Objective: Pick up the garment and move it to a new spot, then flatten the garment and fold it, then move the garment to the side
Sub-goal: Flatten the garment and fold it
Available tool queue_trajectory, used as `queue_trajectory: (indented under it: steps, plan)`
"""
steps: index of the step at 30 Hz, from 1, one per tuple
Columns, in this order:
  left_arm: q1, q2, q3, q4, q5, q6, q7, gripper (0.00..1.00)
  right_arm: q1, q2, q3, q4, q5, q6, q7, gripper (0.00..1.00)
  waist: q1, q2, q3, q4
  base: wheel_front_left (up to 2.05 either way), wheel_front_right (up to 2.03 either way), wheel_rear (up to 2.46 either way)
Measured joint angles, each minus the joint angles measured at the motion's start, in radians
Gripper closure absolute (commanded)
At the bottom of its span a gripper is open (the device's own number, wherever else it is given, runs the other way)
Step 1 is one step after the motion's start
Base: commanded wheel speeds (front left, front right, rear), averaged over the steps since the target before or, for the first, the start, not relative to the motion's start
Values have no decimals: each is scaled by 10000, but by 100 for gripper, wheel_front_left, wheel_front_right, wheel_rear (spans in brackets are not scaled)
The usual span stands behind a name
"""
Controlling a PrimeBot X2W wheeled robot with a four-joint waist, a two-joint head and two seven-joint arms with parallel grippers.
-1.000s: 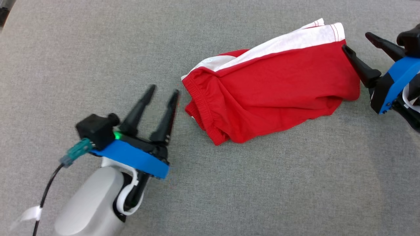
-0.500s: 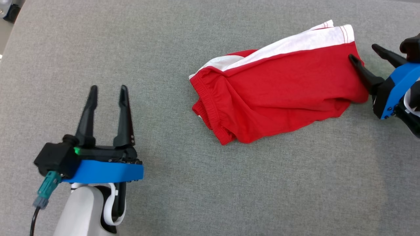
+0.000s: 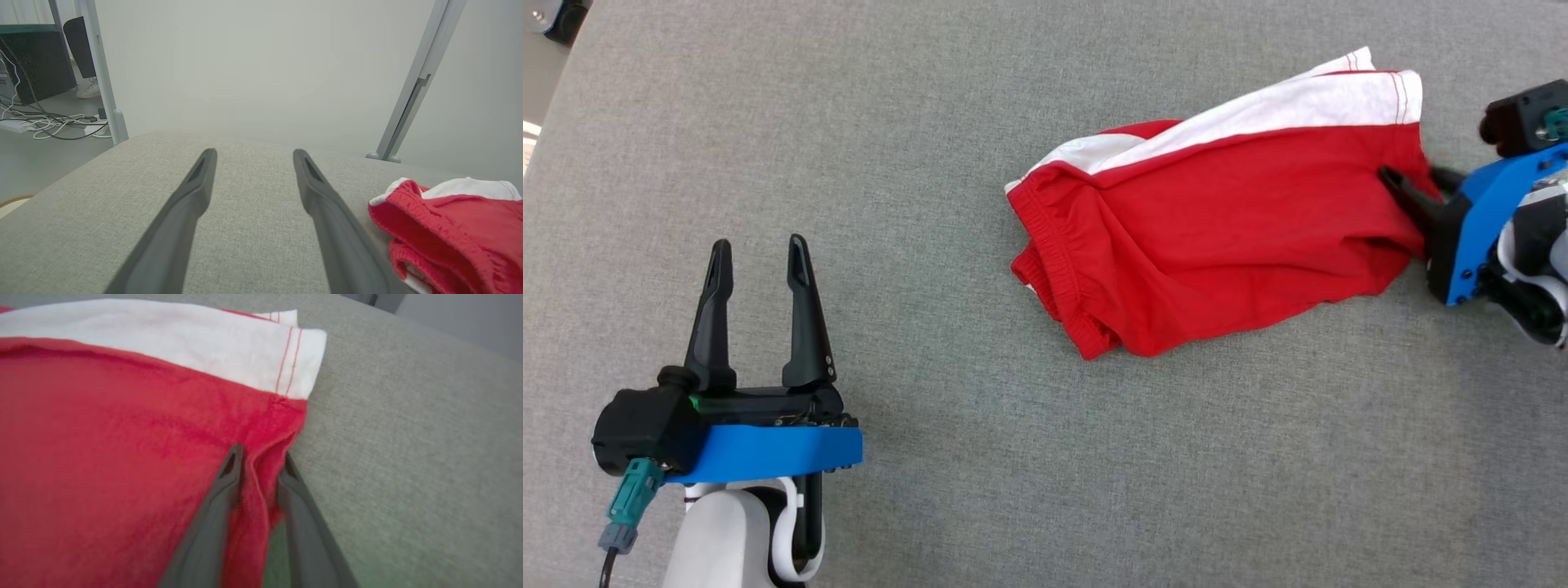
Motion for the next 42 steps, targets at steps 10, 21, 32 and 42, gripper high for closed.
queue_trajectory:
  steps: [10,21,32,42]
  plan:
    - [70,-8,148,151,-4,61,-2,0,326,88,54,-341,318,2,-424,100,1,0,-320,-301,0,0,0]
    - [636,-13,247,165,290,146,0,0,1602,10,-4,-625,259,2,-2253,100,1,0,-1114,-1108,0,0,0]
    - [1126,-13,479,144,491,75,0,0,3255,-378,-848,-734,502,2,-2663,100,-1,-1,-1891,-1974,0,0,0]
    - [1125,-13,301,259,491,44,-2,0,3228,-159,-1546,-234,249,2,-2704,100,0,1,-1969,-1951,0,0,0]
